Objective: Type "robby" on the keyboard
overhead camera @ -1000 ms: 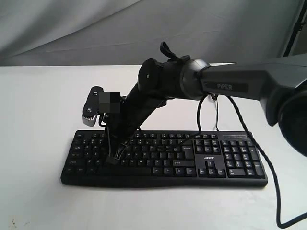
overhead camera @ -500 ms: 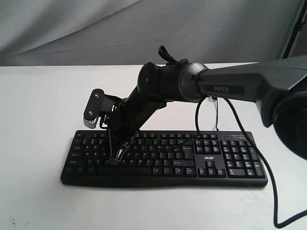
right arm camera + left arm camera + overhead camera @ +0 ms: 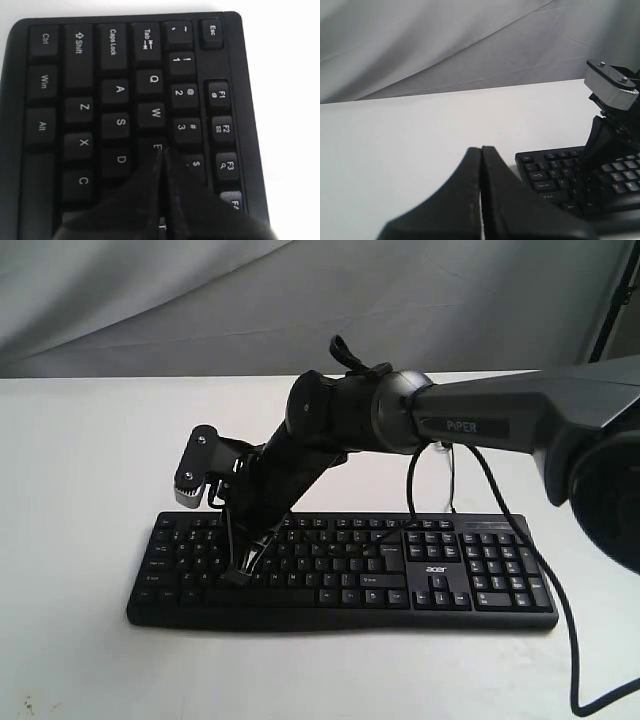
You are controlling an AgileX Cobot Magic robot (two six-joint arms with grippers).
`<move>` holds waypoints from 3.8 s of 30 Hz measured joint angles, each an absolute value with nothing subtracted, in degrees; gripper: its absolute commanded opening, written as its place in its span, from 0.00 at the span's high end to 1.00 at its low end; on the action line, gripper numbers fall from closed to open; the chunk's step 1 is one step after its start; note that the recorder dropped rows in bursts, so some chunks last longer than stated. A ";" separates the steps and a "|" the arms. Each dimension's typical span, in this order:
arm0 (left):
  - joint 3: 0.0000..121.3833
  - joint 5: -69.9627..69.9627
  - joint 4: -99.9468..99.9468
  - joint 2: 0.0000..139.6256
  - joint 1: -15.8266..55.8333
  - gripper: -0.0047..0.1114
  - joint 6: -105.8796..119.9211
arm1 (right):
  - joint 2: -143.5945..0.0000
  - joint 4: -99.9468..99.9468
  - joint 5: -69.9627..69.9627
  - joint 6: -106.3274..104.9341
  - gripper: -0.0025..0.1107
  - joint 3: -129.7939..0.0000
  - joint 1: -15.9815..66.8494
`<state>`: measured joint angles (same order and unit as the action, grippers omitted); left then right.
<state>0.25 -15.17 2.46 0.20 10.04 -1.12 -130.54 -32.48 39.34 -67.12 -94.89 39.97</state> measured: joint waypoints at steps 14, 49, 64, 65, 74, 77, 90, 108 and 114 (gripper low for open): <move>0.25 -15.17 2.46 0.20 10.04 0.96 -1.12 | -130.54 -32.48 39.34 -66.43 0.98 -94.89 39.97; 0.25 -15.17 2.46 0.20 10.04 0.96 -1.12 | -123.57 -30.45 39.89 -65.53 0.98 -86.14 35.68; 0.25 -15.17 2.46 0.20 10.04 0.96 -1.12 | -119.25 -28.34 43.19 -64.31 0.98 -82.40 30.55; 0.25 -15.17 2.46 0.20 10.04 0.96 -1.12 | -119.25 -28.34 43.51 -64.31 0.98 -82.40 30.55; 0.25 -15.17 2.46 0.20 10.04 0.96 -1.12 | -119.25 -28.34 44.69 -64.18 0.98 -82.12 30.55; 0.25 -15.17 2.46 0.20 10.04 0.96 -1.12 | -119.25 -28.34 44.00 -64.51 0.98 -81.01 30.55; 0.25 -15.17 2.46 0.20 10.04 0.96 -1.12 | -119.36 -30.57 42.68 -68.03 0.98 -80.44 30.66; 0.25 -15.17 2.46 0.20 10.04 0.96 -1.12 | -120.53 -31.40 42.68 -69.29 0.98 -80.35 30.66; 0.25 -15.17 2.46 0.20 10.04 0.96 -1.12 | -120.53 -31.52 42.68 -70.13 0.98 -80.35 30.66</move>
